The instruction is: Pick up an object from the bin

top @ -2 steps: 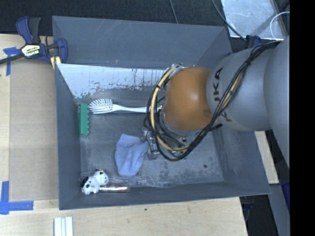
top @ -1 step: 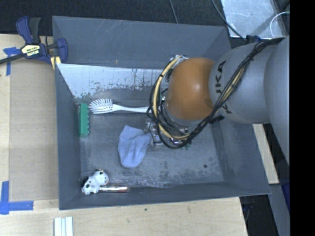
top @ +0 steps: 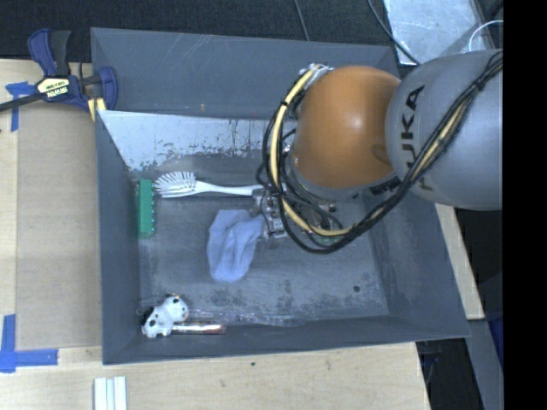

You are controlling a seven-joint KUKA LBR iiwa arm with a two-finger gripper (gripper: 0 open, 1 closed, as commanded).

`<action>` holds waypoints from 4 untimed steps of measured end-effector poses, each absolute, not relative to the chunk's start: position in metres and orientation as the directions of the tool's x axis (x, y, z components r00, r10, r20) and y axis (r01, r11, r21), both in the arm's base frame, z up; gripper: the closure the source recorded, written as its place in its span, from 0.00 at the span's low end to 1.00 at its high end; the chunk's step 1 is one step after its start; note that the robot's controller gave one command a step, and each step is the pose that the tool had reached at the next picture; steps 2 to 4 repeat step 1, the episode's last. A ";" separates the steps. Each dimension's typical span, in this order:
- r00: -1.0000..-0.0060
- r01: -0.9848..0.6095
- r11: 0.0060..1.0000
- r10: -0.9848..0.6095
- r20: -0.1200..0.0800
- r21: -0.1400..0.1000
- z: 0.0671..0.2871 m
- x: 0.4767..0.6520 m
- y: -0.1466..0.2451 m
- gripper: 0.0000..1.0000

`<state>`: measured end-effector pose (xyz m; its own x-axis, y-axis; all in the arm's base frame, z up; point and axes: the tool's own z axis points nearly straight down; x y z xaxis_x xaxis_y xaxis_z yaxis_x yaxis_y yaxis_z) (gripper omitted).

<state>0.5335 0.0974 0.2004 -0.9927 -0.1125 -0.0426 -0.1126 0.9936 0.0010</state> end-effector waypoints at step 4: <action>-0.995 -0.101 0.995 -0.101 -0.028 -0.003 0.185 0.540 0.075 1.00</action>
Offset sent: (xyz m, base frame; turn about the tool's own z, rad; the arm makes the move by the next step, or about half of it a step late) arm 0.0141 0.0087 0.0525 -0.0073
